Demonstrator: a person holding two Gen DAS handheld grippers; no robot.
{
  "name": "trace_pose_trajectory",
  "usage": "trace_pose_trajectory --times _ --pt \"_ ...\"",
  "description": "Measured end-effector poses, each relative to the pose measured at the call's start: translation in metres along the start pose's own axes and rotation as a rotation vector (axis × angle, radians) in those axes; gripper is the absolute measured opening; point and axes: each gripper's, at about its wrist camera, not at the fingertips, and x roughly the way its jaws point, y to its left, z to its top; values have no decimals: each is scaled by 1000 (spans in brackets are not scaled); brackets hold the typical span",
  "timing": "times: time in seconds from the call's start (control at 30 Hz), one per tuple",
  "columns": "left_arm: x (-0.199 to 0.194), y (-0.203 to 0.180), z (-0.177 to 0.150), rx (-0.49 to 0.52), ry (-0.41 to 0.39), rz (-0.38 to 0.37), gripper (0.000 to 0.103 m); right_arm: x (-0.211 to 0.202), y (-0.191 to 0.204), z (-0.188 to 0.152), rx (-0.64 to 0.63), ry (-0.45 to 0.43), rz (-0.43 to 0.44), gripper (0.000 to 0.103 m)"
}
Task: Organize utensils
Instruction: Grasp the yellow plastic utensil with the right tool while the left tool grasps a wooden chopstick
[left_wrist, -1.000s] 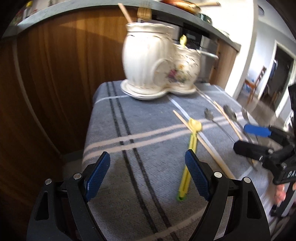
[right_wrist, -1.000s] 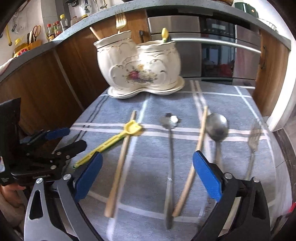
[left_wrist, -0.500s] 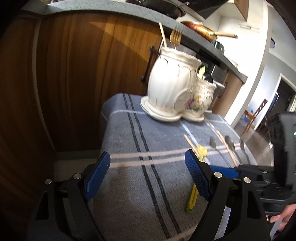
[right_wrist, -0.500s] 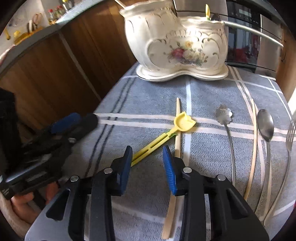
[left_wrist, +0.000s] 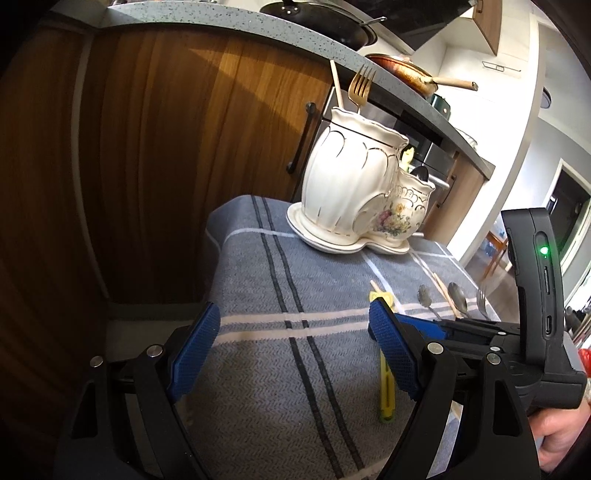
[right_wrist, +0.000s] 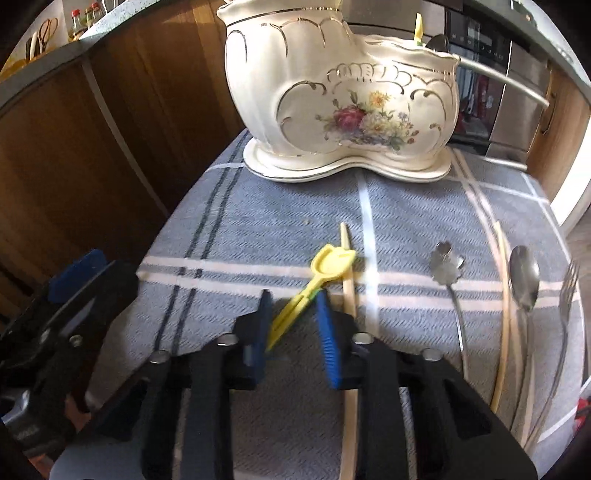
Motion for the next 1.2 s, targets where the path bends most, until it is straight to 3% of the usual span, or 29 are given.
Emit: trace_pose_trajectory --times 0.07,0.13,0.43,0.67,0.93,1.1,1.2 --pt "0 0 0 0 0 -2 83 1 0 1 -5 -1 8 19" --pt "1 0 -1 -1 4 -4 83 -2 -6 0 25 4 38 11" --pt "4 -3 -3 7 20 -12 83 -18 -30 -6 87 -8 122 10" --pt "6 -12 -4 29 47 -27 83 -62 -64 -12 136 -99 130 10" --pt "13 -59 -3 112 134 -49 83 -97 -122 -21 236 -181 110 10" --pt "32 -94 -6 132 236 -93 63 -105 -140 -26 260 -211 118 10" --pt "45 -115 -12 174 316 -74 53 -109 -147 -29 261 -227 125 10"
